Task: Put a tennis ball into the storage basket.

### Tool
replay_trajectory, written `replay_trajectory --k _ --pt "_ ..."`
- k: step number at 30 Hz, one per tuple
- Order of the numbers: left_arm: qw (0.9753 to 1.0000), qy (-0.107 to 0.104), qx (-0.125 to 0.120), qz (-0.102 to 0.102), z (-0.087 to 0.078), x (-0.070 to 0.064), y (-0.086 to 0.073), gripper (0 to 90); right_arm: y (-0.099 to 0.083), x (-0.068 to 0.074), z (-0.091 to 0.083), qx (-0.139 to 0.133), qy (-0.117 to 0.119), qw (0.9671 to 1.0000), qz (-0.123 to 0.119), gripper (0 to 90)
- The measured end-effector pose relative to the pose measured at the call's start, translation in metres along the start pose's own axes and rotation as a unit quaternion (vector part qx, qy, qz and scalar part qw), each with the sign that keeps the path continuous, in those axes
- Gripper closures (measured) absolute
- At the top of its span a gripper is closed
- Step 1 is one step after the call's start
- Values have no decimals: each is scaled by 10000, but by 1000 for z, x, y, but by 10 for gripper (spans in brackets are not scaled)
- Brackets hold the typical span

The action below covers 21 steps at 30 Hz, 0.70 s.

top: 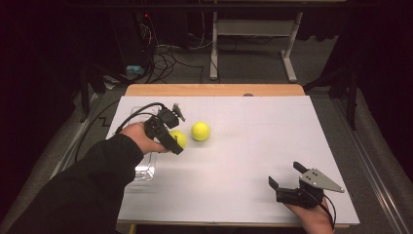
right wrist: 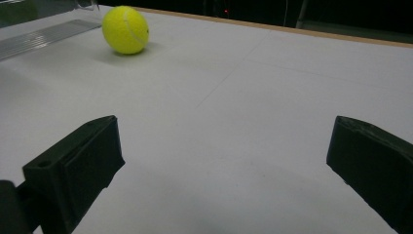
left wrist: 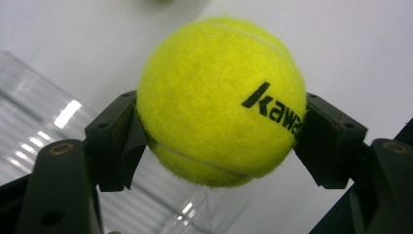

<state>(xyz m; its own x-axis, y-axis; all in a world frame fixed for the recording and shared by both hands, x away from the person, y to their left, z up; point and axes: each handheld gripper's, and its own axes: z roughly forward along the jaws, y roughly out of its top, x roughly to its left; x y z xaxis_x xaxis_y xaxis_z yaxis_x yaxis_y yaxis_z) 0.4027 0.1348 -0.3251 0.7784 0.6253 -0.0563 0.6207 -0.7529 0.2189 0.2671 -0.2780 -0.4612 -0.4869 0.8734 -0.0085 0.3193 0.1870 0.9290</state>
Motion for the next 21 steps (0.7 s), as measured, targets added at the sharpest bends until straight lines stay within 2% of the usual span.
replay_trajectory --k 10,11,18,21 --pt "9992 120 -92 -362 -16 32 -22 265 0 0 0 12 0 10000 -13 0" --pt "9988 147 -102 -458 -18 39 -27 265 0 -1 0 -6 -11 10000 3 0" --pt "9960 237 -54 -856 -23 65 -42 265 0 -1 0 9 -14 10000 12 0" --pt "9950 259 -1 -960 -24 73 -47 265 0 -1 0 27 -7 10000 15 0"
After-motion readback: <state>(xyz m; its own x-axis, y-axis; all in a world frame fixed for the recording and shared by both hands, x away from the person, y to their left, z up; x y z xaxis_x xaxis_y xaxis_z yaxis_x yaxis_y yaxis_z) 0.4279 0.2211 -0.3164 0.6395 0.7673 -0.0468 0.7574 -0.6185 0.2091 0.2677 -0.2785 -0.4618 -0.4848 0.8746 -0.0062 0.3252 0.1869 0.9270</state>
